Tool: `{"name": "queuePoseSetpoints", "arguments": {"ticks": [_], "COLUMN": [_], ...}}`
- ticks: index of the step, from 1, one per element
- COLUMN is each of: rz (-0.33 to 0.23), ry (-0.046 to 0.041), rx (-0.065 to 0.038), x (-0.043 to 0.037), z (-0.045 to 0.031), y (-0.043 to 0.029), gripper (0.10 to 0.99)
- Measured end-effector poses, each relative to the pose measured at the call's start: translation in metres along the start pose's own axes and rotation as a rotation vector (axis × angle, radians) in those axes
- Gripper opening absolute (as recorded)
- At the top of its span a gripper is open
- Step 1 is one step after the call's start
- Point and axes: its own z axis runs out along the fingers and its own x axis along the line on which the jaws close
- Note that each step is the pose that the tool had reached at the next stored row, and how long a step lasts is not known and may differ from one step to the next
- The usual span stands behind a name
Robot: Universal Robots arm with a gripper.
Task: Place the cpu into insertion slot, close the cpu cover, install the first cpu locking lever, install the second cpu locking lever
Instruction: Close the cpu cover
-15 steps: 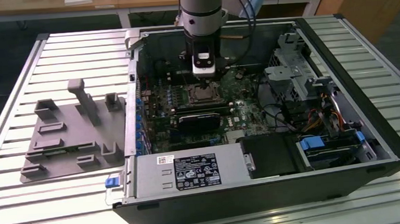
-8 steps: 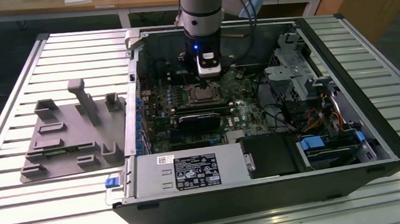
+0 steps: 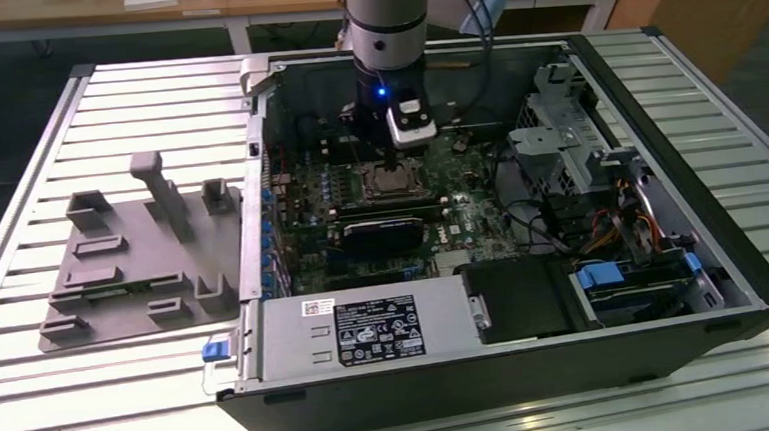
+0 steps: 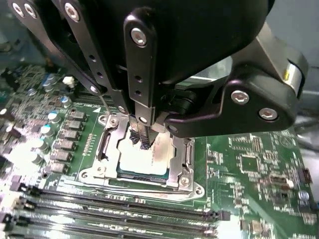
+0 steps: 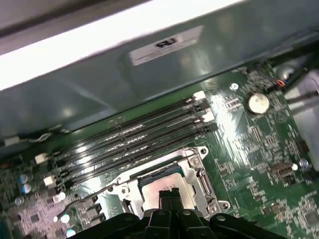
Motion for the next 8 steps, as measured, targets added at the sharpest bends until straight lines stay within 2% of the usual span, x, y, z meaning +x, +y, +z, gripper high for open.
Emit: {"name": "queuePoseSetpoints", "arguments": {"ticks": [8], "rz": [-0.146], "ry": [0.0094], "rx": [-0.004], "x": [0.0], "z": [0.0007], "y": [-0.0001], "gripper": [0.102]}}
